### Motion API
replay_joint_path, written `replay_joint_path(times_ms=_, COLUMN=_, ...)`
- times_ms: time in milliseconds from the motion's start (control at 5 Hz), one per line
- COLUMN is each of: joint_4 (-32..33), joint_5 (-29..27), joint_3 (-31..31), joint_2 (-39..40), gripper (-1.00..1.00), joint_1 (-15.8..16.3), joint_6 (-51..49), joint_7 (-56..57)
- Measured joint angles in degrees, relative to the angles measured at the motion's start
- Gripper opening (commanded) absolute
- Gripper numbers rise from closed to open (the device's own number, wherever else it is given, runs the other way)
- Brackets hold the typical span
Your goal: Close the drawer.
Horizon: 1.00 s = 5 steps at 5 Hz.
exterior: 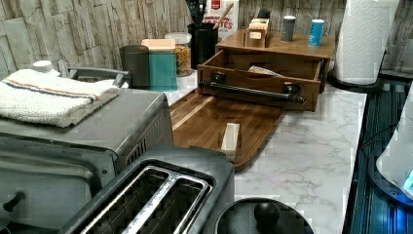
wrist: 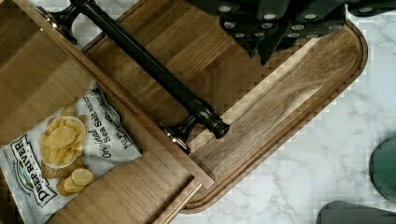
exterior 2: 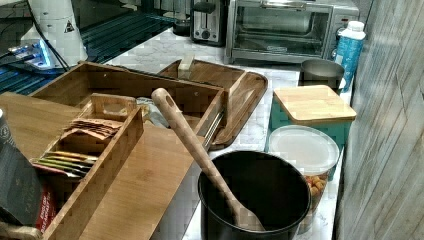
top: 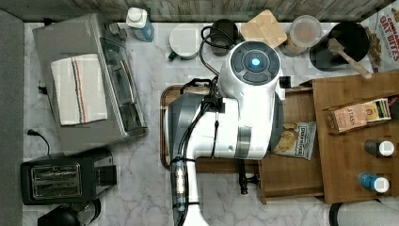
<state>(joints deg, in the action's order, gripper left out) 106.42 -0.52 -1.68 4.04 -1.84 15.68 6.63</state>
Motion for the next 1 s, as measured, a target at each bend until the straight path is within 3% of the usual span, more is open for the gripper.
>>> replay_joint_path(times_ms=600, joint_4=2.5, joint_5=0.7, joint_3=0.0, joint_2=0.1, gripper=-1.0, joint_1=0.0, joint_6=2.6, joint_7=2.1)
replay_joint_path(times_ms=1000, joint_4=10.2, joint_5=4.3, joint_3=0.5, joint_2=-1.7, gripper=-1.0, joint_1=0.5, joint_6=15.1, joint_7=18.6)
